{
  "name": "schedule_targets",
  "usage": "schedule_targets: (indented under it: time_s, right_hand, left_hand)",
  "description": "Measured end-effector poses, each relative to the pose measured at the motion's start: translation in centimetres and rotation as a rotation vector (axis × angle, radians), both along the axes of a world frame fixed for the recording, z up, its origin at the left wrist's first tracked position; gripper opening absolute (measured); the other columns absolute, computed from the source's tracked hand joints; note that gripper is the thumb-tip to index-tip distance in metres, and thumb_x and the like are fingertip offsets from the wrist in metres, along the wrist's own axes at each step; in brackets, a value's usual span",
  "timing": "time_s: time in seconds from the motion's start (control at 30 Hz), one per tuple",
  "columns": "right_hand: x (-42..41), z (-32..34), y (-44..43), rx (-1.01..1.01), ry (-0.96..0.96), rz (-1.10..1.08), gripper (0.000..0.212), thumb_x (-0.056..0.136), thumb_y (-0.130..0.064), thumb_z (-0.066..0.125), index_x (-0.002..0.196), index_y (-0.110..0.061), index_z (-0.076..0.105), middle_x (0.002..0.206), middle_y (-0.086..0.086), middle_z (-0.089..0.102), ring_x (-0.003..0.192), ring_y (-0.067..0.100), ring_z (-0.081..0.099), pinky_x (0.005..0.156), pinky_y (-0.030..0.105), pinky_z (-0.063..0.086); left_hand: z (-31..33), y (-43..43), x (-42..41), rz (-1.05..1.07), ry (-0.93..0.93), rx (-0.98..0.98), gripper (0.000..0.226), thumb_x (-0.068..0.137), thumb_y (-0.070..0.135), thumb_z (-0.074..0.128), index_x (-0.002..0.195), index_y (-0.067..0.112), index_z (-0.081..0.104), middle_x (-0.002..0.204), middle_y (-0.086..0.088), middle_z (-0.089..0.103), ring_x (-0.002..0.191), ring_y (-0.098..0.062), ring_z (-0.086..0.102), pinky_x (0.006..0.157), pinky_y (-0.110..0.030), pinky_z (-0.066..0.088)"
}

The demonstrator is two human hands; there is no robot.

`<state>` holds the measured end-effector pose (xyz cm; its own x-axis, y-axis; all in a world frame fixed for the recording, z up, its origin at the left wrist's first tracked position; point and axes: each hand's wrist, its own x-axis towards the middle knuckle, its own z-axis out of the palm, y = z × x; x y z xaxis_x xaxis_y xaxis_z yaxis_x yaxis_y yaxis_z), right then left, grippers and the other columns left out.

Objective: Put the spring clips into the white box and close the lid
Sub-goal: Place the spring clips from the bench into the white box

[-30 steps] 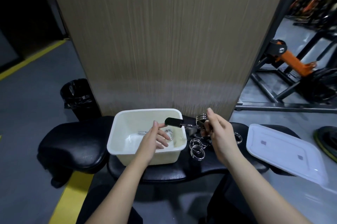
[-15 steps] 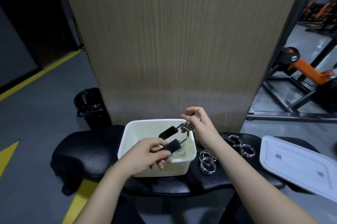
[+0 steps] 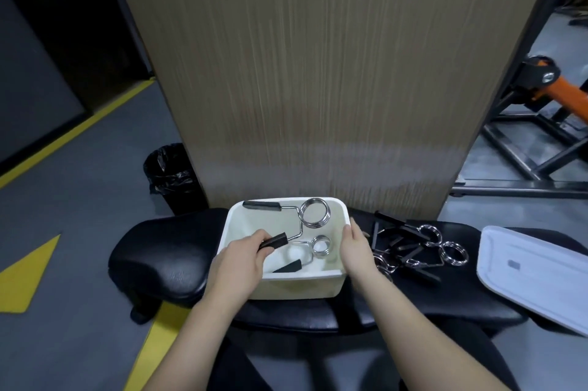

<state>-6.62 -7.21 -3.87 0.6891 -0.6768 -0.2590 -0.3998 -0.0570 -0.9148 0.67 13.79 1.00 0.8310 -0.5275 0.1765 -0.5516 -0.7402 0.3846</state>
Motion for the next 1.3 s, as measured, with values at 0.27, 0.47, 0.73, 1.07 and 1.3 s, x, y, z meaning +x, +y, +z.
schedule_targets:
  time_s: [0.27, 0.47, 0.73, 1.07, 1.3]
  right_hand:
    - [-0.3, -1.0, -0.6, 0.191, -0.126, -0.091, 0.031, 0.105, -0.036, 0.035, 0.104, -0.030, 0.065, 0.106, -0.008, 0.069, 0.098, 0.013, 0.062, 0.087, 0.032, 0.045]
    - [0.3, -1.1, -0.5, -0.029, -0.064, -0.060, 0.038, 0.106, -0.031, 0.029, 0.121, -0.017, 0.060, 0.112, -0.001, 0.063, 0.099, 0.020, 0.054, 0.082, 0.028, 0.033]
    - [0.5, -1.8, -0.7, -0.032, -0.072, -0.055, 0.035, 0.106, -0.030, 0.029, 0.116, -0.016, 0.060, 0.107, 0.000, 0.063, 0.098, 0.022, 0.055, 0.080, 0.029, 0.033]
    - [0.5, -1.9, -0.7, -0.051, -0.060, -0.044, 0.034, 0.106, -0.031, 0.028, 0.114, -0.016, 0.058, 0.106, -0.003, 0.062, 0.097, 0.021, 0.054, 0.079, 0.030, 0.032]
    - [0.3, -1.9, -0.8, -0.050, -0.068, -0.049, 0.036, 0.106, -0.032, 0.028, 0.117, -0.017, 0.059, 0.109, -0.002, 0.063, 0.100, 0.022, 0.055, 0.080, 0.029, 0.033]
  left_hand:
    - [-0.7, -4.0, 2.0, -0.146, 0.032, 0.379, 0.016, 0.095, 0.029, 0.056, 0.105, 0.030, 0.069, 0.099, -0.002, 0.068, 0.088, -0.030, 0.061, 0.068, -0.033, 0.040]
    - [-2.4, -7.1, 3.1, -0.164, 0.193, 0.467, 0.015, 0.085, 0.030, 0.067, 0.095, 0.028, 0.077, 0.086, -0.001, 0.061, 0.083, -0.028, 0.058, 0.065, -0.028, 0.038]
    - [-5.2, -6.7, 5.1, -0.116, 0.601, 0.400, 0.015, 0.073, 0.022, 0.075, 0.086, 0.023, 0.082, 0.065, 0.005, 0.061, 0.066, -0.019, 0.050, 0.065, -0.024, 0.045]
    - [-6.0, -7.0, 5.0, 0.029, 0.676, 0.581, 0.035, 0.061, 0.041, 0.067, 0.077, 0.010, 0.063, 0.078, -0.004, 0.066, 0.076, -0.023, 0.063, 0.063, -0.028, 0.045]
    - [-6.3, -6.4, 4.5, 0.116, 0.549, 0.120, 0.030, 0.079, 0.048, 0.068, 0.076, 0.019, 0.075, 0.071, 0.000, 0.073, 0.068, -0.020, 0.069, 0.064, -0.028, 0.053]
